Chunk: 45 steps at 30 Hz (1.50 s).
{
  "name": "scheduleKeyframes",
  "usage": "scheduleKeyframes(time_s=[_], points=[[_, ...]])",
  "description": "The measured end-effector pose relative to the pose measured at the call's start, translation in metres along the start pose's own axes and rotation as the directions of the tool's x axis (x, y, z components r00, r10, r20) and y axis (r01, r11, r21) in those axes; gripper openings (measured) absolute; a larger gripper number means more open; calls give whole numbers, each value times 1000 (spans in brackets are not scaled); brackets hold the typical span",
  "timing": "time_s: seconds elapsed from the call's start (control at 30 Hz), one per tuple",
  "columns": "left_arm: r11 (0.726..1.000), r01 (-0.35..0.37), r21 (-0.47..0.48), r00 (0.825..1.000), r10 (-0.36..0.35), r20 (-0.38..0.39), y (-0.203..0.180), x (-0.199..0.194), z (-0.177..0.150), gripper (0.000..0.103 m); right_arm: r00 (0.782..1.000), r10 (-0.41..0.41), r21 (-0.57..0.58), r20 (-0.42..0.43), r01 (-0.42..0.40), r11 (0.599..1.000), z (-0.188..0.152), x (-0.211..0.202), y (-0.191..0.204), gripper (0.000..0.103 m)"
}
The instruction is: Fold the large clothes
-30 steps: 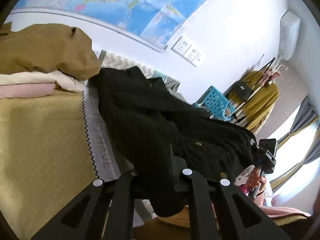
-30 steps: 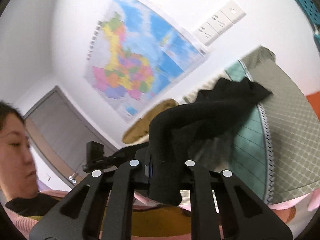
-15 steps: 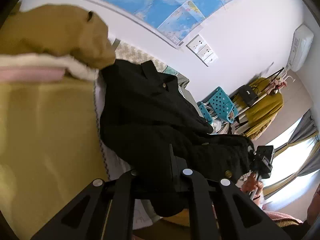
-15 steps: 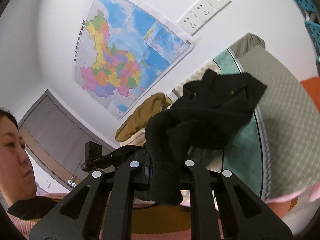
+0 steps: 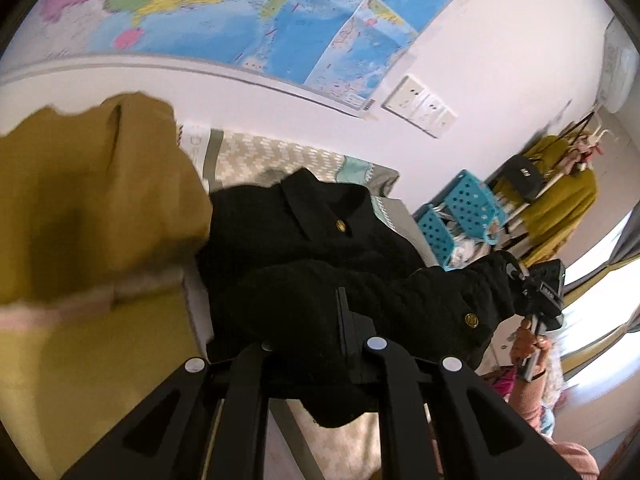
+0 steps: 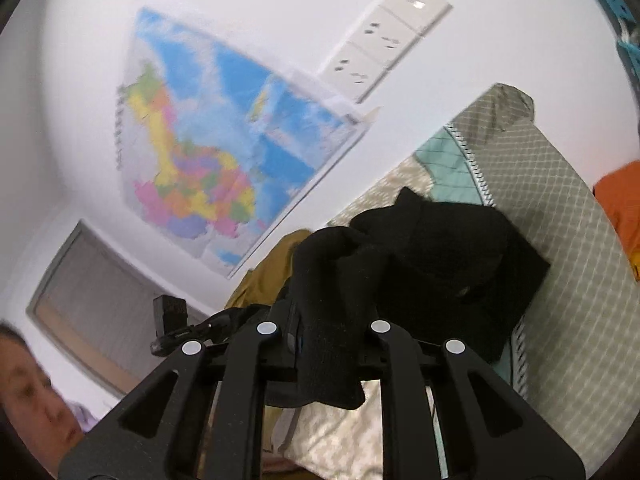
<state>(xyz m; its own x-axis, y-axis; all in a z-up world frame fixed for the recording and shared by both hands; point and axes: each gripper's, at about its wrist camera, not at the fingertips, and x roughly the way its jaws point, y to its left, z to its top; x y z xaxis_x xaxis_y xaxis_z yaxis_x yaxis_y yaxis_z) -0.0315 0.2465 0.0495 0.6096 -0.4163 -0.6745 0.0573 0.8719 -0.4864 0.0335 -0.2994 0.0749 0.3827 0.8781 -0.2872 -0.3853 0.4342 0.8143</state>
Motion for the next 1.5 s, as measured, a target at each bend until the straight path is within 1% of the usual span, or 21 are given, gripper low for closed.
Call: scheduleKeyframes(time_s=[0.17,0.3,0.4,0.47,0.53,0.57,0.7,0.73,0.77,0.8,0.87,0.93,1.0,1.07,1.1,1.17,1.27,1.37,1.43,1.47,1.5], points=[[996,-79,-46,995,76,-70,17,57,56,12,998,-48,149,-31,52,987,33,41,-44,16],[990,-114,-77,983,101,-156,41,106,86,12,990,-120,241,-78,136,961,51,79,-84,17],[985,-131,-114,975,107,-197,60,131,100,13,980,-164,295,-114,191,936,56,99,-107,22],[979,-132,-159,971,95,-219,74,143,105,13,975,-179,302,-129,210,930,57,108,-113,29],[974,-119,-192,971,74,-228,83,150,109,15,977,-183,302,-106,207,931,61,109,-113,62],[972,-111,-205,970,61,-233,88,154,110,18,978,-185,295,-92,204,933,63,107,-110,64],[967,-100,-233,974,48,-220,94,157,112,35,979,-202,189,-31,205,960,68,95,-83,68],[965,-91,-244,976,38,-213,96,156,113,39,980,-199,116,-28,201,973,65,95,-68,68],[963,-82,-255,978,29,-204,97,155,114,52,979,-203,47,-34,205,978,61,99,-54,68],[963,-72,-260,983,24,-183,97,152,115,58,975,-216,-23,-43,216,976,56,104,-40,68],[970,-94,-225,990,67,-128,90,141,117,64,963,-257,-189,-86,237,953,42,121,-11,69],[980,-67,-186,995,51,-91,81,132,115,65,929,-347,-338,-126,289,896,26,149,6,69],[991,-43,-123,997,35,-67,64,122,109,67,902,-396,-382,-174,308,871,16,174,2,69],[998,-56,9,997,57,-56,37,117,96,72,876,-432,-378,-213,334,864,11,196,-11,70],[995,-77,57,995,80,-61,26,119,89,72,860,-458,-379,-224,356,854,9,208,-19,70],[984,-95,149,990,109,-88,8,127,73,72,843,-483,-378,-239,377,845,8,223,-30,70],[963,-109,247,979,147,-142,-13,153,49,72,819,-518,-392,-246,405,826,4,237,-41,62],[950,-118,290,969,173,-175,-19,181,39,72,791,-565,-430,-237,436,791,0,244,-43,42],[942,-142,305,965,200,-168,-21,194,39,72,788,-574,-467,-222,431,772,-3,245,-38,21],[939,-157,307,963,214,-161,-20,198,40,67,791,-573,-474,-214,428,770,-3,245,-36,17],[938,-172,302,959,229,-165,-19,204,43,50,795,-574,-484,-195,430,762,-2,244,-32,12]])
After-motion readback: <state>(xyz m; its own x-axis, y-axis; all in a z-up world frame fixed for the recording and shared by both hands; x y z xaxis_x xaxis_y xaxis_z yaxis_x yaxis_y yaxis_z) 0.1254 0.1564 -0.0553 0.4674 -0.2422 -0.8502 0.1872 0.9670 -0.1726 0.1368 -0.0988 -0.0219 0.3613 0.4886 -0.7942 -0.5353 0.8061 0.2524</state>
